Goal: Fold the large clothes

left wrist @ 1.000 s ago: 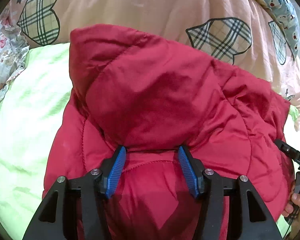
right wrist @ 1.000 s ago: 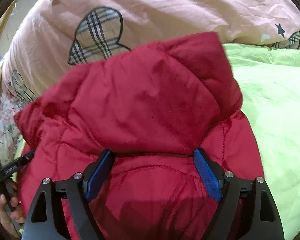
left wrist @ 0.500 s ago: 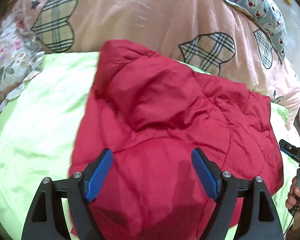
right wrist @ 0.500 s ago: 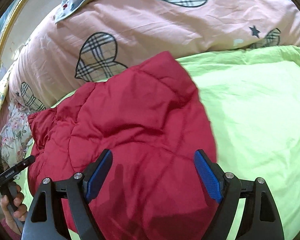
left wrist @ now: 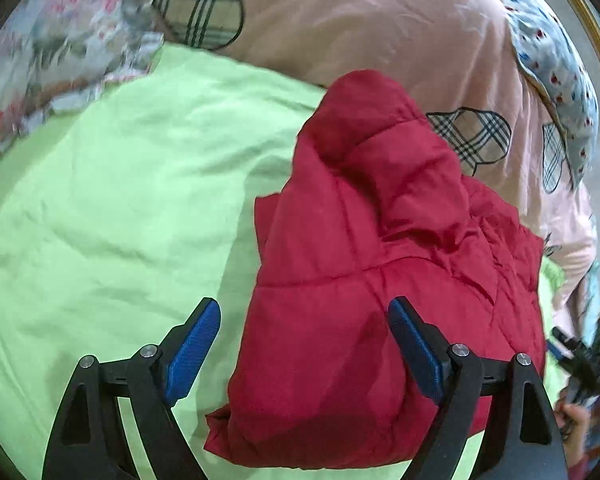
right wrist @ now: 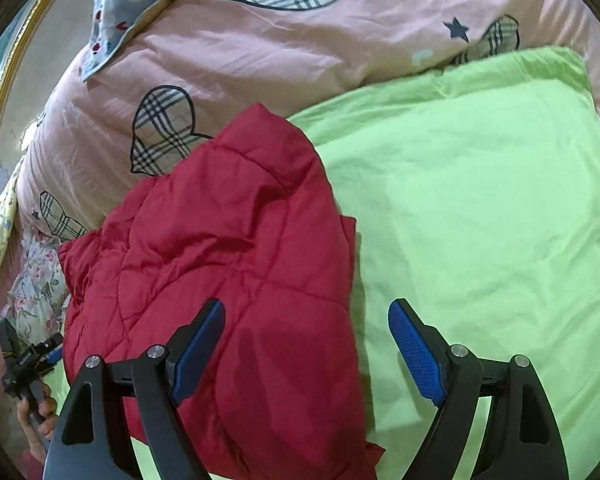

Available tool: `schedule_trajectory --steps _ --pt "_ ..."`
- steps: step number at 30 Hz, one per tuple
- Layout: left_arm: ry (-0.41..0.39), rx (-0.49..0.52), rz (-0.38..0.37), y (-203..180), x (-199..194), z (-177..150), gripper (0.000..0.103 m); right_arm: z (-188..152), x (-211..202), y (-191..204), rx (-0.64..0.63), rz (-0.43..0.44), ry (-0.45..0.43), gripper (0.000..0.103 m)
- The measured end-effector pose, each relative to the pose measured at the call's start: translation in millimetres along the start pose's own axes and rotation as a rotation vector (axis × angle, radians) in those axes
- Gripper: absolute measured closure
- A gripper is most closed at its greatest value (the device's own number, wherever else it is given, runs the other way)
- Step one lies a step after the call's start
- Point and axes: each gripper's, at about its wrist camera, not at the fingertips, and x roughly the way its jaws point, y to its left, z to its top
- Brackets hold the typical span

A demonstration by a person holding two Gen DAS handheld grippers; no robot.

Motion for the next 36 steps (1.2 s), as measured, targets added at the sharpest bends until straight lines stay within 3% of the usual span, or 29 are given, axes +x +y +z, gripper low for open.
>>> schedule_trajectory --steps 9,12,30,31,34,36 --pt "0.063 -0.101 -0.144 24.9 26.7 4.5 0.017 -7.7 22.4 -13.6 0.083 0.094 0.060 0.018" --pt "0.094 -0.131 -0.178 31.5 39.5 6.5 0.011 -9.4 30.2 -14.9 0.106 0.119 0.081 0.015" --pt "0.146 -0.213 -0.270 20.0 96.7 6.4 0.001 -13.3 64.7 -8.3 0.171 0.233 0.175 0.004" --pt "0.147 -0.205 -0.268 18.3 98.6 7.2 0.002 -13.2 66.5 -5.6 0.164 0.240 0.182 0.004" --pt "0.143 -0.170 -0.275 13.4 100.9 9.3 0.019 -14.6 72.0 1.8 0.148 0.256 0.205 0.007" --pt "0.140 -0.147 -0.274 9.3 98.4 10.7 0.030 -15.9 72.6 7.9 0.131 0.243 0.212 0.017"
